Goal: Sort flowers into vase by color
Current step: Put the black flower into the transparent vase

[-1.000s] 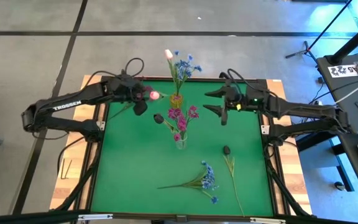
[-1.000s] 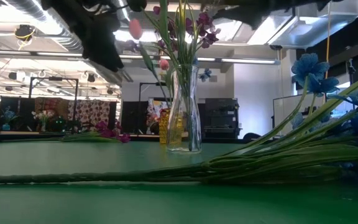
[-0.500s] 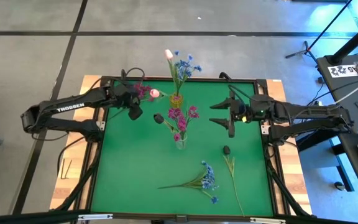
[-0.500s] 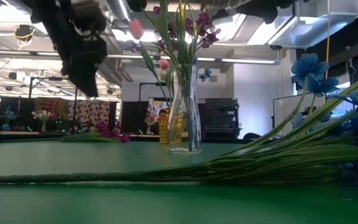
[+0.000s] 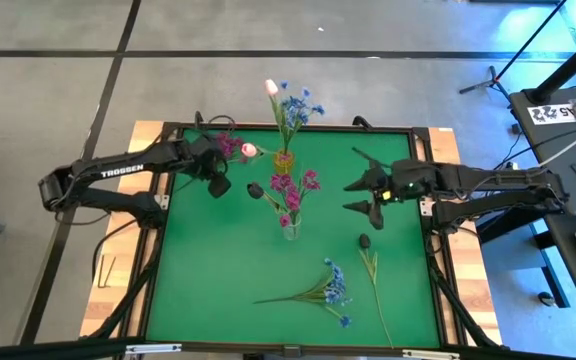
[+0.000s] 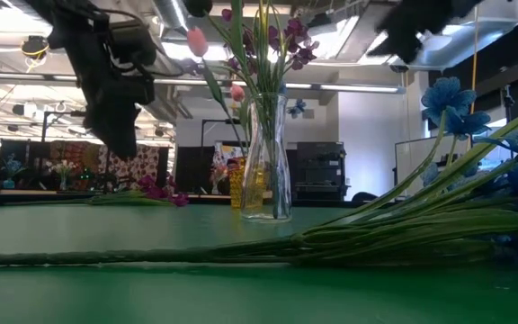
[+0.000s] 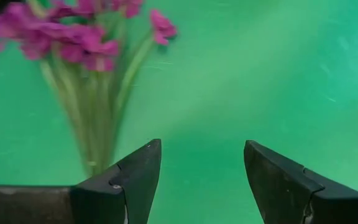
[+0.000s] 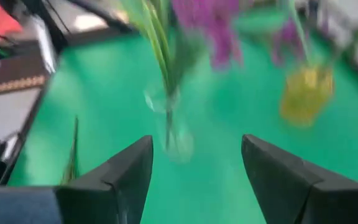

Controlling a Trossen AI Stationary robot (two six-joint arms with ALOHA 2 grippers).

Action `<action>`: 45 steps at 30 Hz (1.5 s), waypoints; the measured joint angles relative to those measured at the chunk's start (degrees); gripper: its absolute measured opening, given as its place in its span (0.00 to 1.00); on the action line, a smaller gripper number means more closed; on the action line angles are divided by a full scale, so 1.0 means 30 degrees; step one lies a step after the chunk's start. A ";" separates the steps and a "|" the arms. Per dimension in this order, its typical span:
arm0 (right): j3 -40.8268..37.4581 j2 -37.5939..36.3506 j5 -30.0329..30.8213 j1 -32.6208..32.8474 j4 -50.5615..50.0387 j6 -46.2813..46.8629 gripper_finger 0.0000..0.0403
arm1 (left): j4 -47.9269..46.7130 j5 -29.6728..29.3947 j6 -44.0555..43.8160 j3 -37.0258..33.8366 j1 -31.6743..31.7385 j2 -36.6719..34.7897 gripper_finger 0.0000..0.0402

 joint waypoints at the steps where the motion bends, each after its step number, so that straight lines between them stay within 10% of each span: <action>1: 0.0000 0.0000 0.0390 0.0174 -0.0997 0.0797 0.60 | 0.0014 0.0136 -0.0050 0.0000 -0.0224 0.0000 0.56; 25: 0.0022 0.6450 0.2956 1.1271 -0.8005 2.0743 0.60 | 0.1529 -0.3068 -0.4029 0.0000 -0.6343 -0.2008 0.56; 45: 0.0007 1.2157 0.1311 1.2883 -0.4837 2.6884 0.60 | 0.3030 -0.7723 -0.6358 0.0000 -1.2411 -0.3767 0.56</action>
